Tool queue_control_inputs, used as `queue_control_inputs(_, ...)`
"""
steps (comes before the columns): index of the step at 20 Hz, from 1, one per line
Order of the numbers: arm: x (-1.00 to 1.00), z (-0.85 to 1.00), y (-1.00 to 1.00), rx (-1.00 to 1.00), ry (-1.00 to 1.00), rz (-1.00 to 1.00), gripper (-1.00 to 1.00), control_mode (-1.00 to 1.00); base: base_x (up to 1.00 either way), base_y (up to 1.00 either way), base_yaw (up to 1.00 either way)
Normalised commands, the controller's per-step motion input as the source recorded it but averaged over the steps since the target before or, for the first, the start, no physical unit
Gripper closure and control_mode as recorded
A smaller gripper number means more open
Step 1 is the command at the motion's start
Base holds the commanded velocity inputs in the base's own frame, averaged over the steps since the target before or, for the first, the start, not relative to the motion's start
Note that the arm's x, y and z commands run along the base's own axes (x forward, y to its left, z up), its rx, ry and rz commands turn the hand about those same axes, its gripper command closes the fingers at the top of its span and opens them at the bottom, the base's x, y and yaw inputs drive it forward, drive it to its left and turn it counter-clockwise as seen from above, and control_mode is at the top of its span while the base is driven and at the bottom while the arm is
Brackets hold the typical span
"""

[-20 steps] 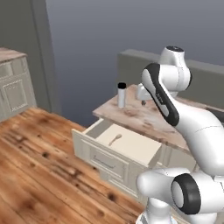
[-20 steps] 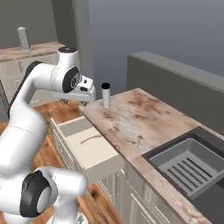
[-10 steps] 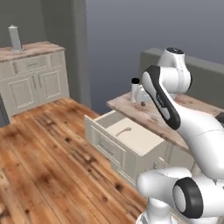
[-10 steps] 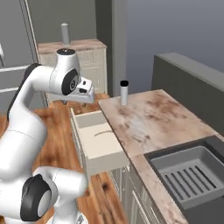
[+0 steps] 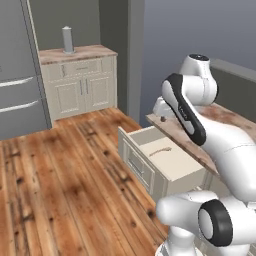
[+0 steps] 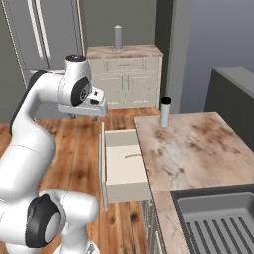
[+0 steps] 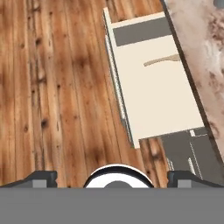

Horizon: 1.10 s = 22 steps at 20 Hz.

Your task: Pick the wooden spoon from the drawer and place it on the counter.

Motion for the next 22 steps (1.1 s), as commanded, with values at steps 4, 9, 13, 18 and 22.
queue_control_inputs(4, 0.00, -0.40, -0.02, 0.00, 0.20, 0.25, -1.00, -1.00, 0.00, 0.00, 0.00)
queue_control_inputs(9, 0.00, -0.48, -0.06, 0.00, 0.22, 0.11, -1.00, -1.00, 0.00, 0.00, 0.00)
queue_control_inputs(13, 0.00, -0.62, -0.04, 0.00, 0.14, 0.01, -1.00, -1.00, 0.00, 0.00, 0.00)
queue_control_inputs(18, 0.00, -0.86, 0.00, 0.00, 0.06, 0.00, -1.00, -1.00, 0.00, 0.00, 0.00)
queue_control_inputs(22, 0.02, -0.87, 0.05, 0.00, 0.04, 0.00, -1.00, -1.00, 0.00, 0.00, 0.00)
